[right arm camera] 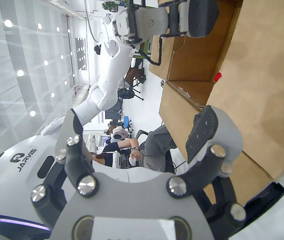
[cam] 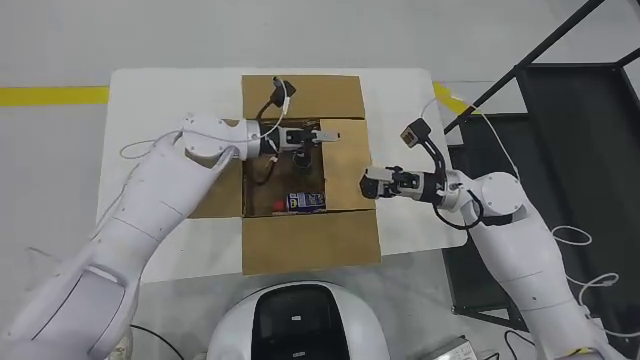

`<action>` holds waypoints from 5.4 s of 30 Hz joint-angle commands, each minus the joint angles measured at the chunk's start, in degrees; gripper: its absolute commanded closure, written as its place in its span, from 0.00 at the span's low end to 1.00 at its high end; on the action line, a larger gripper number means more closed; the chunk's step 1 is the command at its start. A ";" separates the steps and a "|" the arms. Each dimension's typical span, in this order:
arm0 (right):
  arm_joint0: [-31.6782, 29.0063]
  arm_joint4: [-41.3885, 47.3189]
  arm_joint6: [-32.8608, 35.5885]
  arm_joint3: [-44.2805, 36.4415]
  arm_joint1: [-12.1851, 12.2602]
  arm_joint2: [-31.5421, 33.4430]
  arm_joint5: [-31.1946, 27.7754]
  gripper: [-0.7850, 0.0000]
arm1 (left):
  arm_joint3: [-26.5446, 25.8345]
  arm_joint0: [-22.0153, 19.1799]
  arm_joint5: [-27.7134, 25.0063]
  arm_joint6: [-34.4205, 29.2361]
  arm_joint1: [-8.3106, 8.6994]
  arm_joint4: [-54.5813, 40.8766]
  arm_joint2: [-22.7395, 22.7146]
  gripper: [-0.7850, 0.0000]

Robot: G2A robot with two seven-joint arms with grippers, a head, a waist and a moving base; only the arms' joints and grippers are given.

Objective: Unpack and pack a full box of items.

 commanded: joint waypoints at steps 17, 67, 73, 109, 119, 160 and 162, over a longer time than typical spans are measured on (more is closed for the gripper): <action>0.33 -4.37 -0.17 -2.65 0.11 -2.08 3.25 0.00 | -0.35 1.07 1.36 1.03 0.00 -1.93 -1.49 0.00; -12.80 -11.87 -15.02 -17.61 2.20 2.06 7.80 0.00 | 17.71 -4.74 -11.87 -6.01 -13.95 -13.30 0.88 0.00; -15.63 -10.02 -18.18 -16.98 2.37 5.74 7.07 0.00 | 17.20 -3.80 -13.52 -8.22 -12.50 -13.31 -2.14 0.00; -1.06 -15.88 -44.41 4.10 -1.09 -4.23 12.76 0.00 | -27.26 29.76 -5.53 -12.31 4.04 -1.14 -34.98 0.00; -1.04 -18.39 -39.71 2.71 -1.20 -5.49 14.72 0.00 | -30.73 33.76 -6.09 -11.54 5.70 -2.77 -40.55 0.00; 16.10 -53.49 -25.78 -6.62 -3.93 -25.56 27.19 0.00 | -30.91 43.39 -14.92 5.87 8.83 -6.75 -53.41 0.00; 16.10 -53.49 -25.78 -6.62 -3.93 -25.56 27.19 0.00 | -30.48 43.31 -14.61 6.08 8.90 -7.36 -53.53 0.00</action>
